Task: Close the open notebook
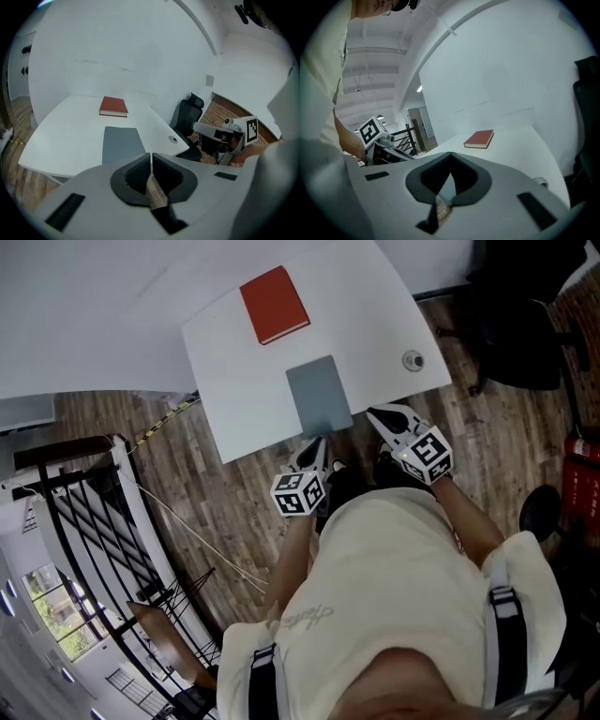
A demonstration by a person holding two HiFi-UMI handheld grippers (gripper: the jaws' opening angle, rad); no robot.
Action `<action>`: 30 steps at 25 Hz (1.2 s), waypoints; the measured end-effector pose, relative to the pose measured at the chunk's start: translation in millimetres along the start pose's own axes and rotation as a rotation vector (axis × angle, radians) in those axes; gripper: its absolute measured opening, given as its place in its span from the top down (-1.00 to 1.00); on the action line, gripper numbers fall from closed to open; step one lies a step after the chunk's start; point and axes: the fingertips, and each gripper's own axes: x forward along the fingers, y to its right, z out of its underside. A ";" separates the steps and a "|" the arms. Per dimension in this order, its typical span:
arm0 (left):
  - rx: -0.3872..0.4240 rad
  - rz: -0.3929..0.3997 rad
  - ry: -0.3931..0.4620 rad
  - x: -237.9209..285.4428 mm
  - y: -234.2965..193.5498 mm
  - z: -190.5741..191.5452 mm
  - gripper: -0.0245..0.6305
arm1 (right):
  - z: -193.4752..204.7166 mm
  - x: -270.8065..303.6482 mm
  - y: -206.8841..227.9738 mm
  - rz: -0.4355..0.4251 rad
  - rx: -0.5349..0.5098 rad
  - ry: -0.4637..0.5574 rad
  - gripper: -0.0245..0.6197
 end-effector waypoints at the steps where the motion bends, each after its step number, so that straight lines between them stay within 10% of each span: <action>1: -0.011 -0.006 0.008 -3.0 -3.8 -1.3 0.85 | 0.1 0.8 -3.5 -0.007 -0.001 -0.006 0.90; 8: -0.002 -0.007 0.099 -26.9 -22.4 -32.9 0.85 | -17.1 19.2 -41.9 -0.126 -0.065 -0.027 0.90; 19: 0.219 0.027 0.268 -77.9 -9.7 -123.1 0.85 | -75.9 22.8 -59.2 -0.033 -0.123 0.038 0.90; 30: 0.239 -0.055 0.425 -121.4 -30.6 -188.3 0.85 | -125.2 38.9 -58.0 -0.010 -0.111 0.092 0.90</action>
